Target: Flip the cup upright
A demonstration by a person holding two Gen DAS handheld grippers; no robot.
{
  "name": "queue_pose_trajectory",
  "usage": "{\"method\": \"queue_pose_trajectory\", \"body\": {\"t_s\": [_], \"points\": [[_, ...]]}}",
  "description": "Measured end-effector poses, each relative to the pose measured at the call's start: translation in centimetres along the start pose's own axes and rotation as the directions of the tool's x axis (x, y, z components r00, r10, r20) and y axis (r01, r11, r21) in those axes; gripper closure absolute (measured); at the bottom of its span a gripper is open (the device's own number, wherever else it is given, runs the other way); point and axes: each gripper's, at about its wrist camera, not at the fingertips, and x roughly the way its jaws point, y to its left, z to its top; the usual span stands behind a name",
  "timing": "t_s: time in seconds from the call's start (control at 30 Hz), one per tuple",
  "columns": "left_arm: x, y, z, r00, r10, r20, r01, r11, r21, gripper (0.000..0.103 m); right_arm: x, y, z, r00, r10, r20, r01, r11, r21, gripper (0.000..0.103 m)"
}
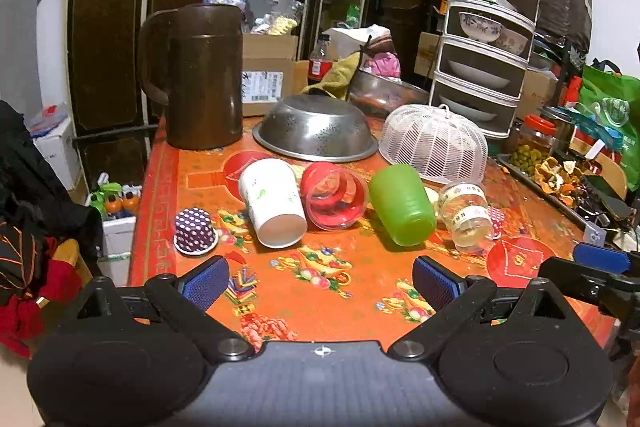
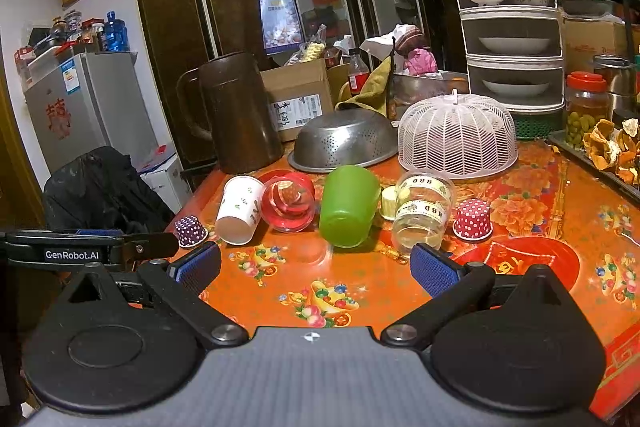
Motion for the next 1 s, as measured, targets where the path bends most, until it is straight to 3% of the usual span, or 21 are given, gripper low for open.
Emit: {"method": "queue_pose_trajectory", "body": {"t_s": [1.0], "points": [[-0.1,-0.8,-2.0,0.999,0.035,0.011,-0.036,0.999,0.026,0.003,-0.1,-0.8,-1.6,1.000,-0.010,0.014,0.010,1.000,0.024,0.001]]}}
